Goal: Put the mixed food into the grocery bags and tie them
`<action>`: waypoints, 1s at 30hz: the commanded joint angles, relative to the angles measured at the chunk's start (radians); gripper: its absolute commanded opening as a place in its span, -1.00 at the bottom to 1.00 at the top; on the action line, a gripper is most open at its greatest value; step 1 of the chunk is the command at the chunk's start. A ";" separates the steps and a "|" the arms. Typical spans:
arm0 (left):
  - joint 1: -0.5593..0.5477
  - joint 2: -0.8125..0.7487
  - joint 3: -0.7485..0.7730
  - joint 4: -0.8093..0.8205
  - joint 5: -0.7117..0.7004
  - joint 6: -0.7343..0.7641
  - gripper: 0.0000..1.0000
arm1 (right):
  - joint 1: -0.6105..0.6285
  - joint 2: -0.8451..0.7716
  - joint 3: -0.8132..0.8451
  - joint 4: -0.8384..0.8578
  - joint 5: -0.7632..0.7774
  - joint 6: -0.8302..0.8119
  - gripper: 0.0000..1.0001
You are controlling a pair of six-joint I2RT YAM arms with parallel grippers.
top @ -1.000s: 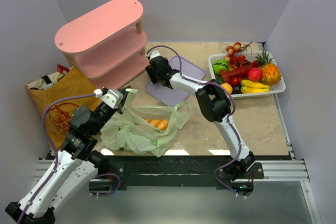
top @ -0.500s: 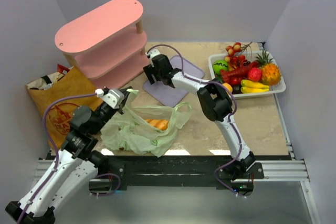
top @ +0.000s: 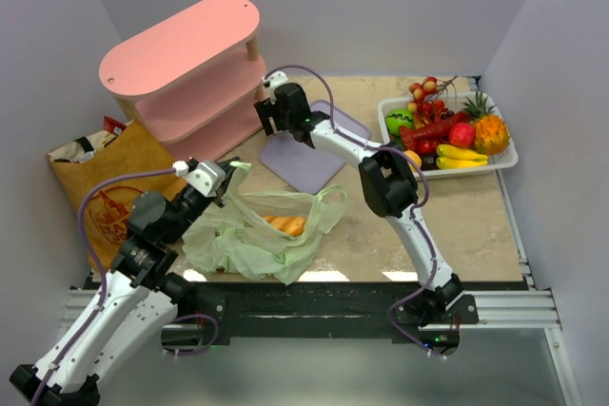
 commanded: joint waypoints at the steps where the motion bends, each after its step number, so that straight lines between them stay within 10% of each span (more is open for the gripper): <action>1: 0.005 0.001 -0.003 0.035 0.010 -0.009 -1.00 | -0.009 0.060 0.091 -0.050 -0.020 -0.003 0.78; 9: 0.005 -0.001 -0.003 0.035 0.013 -0.009 -1.00 | -0.007 0.069 0.075 -0.061 -0.011 0.000 0.79; 19: 0.005 0.004 -0.005 0.040 0.014 -0.009 -1.00 | -0.009 0.023 0.051 0.010 -0.031 -0.053 -0.04; 30: 0.005 0.007 -0.006 0.040 0.018 -0.007 -1.00 | -0.007 -0.253 -0.228 0.180 -0.069 -0.080 -0.36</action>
